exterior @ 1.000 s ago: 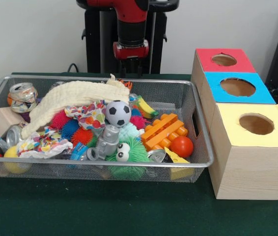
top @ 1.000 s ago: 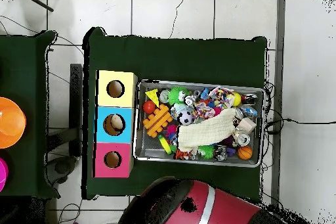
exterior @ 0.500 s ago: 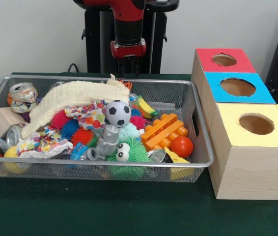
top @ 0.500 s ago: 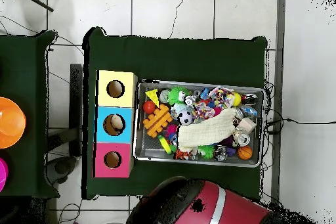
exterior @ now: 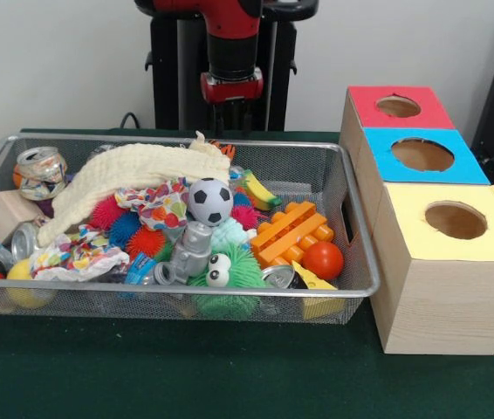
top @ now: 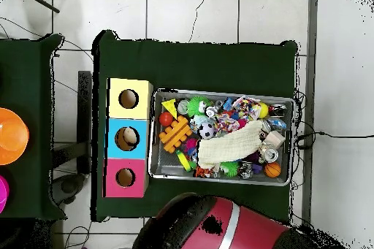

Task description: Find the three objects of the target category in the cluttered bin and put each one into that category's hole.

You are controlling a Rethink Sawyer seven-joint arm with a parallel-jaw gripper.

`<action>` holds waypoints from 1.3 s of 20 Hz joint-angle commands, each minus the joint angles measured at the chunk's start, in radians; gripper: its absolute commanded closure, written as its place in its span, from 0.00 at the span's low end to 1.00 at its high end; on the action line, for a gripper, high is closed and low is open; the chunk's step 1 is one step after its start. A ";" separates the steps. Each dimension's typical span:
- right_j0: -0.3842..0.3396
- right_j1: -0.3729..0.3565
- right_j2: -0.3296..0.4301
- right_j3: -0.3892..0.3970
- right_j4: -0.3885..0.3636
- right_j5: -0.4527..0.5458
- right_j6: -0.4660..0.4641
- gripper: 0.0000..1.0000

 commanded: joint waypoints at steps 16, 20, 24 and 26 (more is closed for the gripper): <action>-0.160 -0.015 0.108 -0.215 -0.111 0.040 0.085 0.00; -0.205 -0.027 0.136 -0.234 -0.166 0.087 0.065 0.00; -0.230 -0.015 0.146 -0.257 -0.189 0.102 0.068 0.00; -0.235 -0.008 0.148 -0.266 -0.198 0.100 0.074 0.00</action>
